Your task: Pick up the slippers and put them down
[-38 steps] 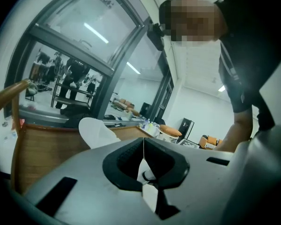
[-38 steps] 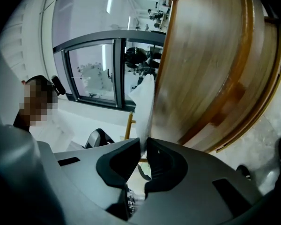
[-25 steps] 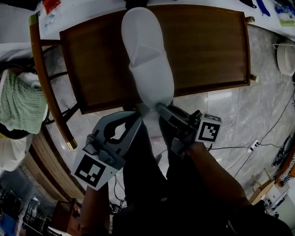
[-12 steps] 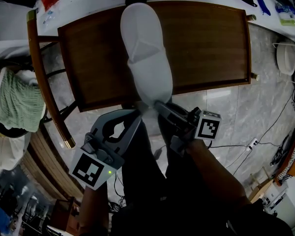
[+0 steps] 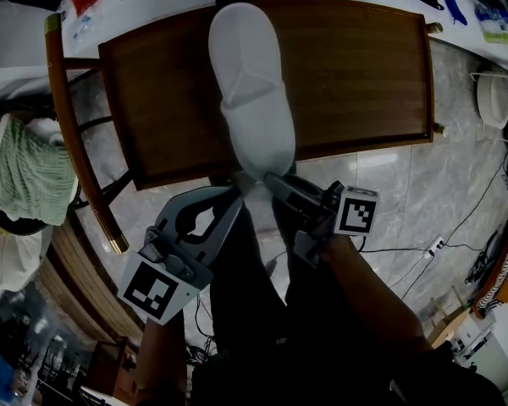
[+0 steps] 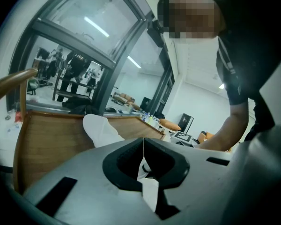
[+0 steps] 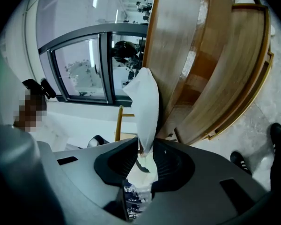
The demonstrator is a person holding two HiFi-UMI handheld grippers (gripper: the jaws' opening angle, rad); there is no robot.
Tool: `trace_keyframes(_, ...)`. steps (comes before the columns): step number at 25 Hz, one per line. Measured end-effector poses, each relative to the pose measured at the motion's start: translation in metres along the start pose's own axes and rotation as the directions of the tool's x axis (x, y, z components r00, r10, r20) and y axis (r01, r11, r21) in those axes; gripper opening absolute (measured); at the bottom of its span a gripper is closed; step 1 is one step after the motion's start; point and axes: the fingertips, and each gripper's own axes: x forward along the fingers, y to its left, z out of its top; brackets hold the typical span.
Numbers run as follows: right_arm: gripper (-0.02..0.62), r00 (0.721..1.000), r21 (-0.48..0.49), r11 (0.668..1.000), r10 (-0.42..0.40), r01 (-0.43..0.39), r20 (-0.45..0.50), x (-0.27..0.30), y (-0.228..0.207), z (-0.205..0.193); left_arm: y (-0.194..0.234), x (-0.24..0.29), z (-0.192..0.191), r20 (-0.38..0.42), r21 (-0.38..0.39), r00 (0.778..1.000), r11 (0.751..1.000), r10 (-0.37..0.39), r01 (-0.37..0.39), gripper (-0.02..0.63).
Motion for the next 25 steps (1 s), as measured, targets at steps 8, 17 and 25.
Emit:
trace_keyframes(8,0.120,1.000,-0.023,1.000,-0.017,0.017,-0.018,0.005,-0.002,0.001,0.001,0.000,-0.006,-0.013,-0.014,1.000,1.000,0.007,-0.007,0.013)
trace_keyframes(17,0.138,0.999,0.004,0.999,-0.047,0.047,-0.021,-0.005,-0.011,-0.007,0.003,-0.002,-0.010,-0.019,-0.013,1.000,1.000,0.013,-0.013,0.014)
trace_keyframes(25,0.138,0.996,0.008,0.996,-0.087,0.087,-0.026,-0.044,-0.009,-0.025,0.008,-0.005,-0.011,-0.018,-0.058,0.999,0.998,0.038,-0.039,0.013)
